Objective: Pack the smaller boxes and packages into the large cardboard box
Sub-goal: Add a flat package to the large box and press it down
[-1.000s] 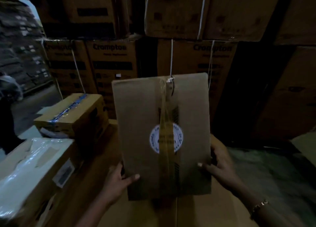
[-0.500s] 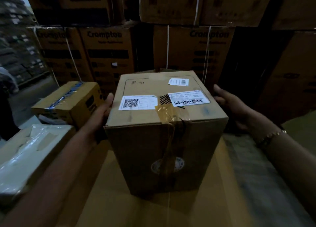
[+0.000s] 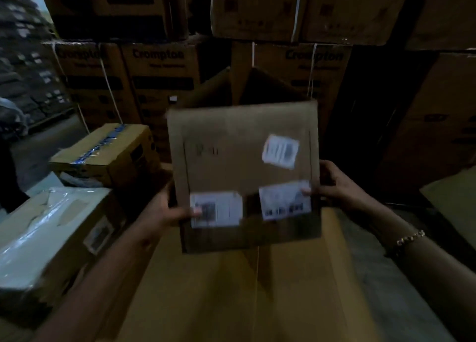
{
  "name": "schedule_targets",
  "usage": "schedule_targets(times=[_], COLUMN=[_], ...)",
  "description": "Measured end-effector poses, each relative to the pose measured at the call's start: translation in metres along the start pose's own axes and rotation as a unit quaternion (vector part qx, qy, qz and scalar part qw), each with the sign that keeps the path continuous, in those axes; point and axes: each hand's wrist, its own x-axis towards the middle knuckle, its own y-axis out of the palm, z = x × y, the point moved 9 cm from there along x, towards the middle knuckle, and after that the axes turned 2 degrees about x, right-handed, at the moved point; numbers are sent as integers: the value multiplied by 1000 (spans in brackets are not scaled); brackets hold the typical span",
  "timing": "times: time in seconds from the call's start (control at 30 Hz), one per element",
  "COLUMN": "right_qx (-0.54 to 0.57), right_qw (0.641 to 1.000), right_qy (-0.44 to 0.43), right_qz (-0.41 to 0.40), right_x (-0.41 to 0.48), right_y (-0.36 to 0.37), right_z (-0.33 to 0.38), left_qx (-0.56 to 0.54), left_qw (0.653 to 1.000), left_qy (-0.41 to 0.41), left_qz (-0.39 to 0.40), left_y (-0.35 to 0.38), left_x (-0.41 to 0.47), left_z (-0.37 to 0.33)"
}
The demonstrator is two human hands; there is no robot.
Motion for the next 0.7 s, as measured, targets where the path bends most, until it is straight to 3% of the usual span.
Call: schedule_targets(times=[0.17,0.3,0.4,0.53,0.7], right_qx=[51,73,62,73,88], right_qw=[994,980,978,975,966], right_qy=[96,186,193,204,242], right_qz=[15,-20,-42,-56,0], right_x=[-35,-61,-56,-35,-19], right_y=[9,11,11,14,29], right_z=[-101,-146,-134,-113,-102], left_qx=[51,-16,-102,-149,-193], left_qw=[992,979,963,975,954], left_qy=[-79,-204,-225,-166,-217], left_qz=[83,-16,-107,-1,71], left_y=[18,3,-6,17,41], left_x=[-30,-43,-43,-25,-10], left_z=[105,157,143,92,78])
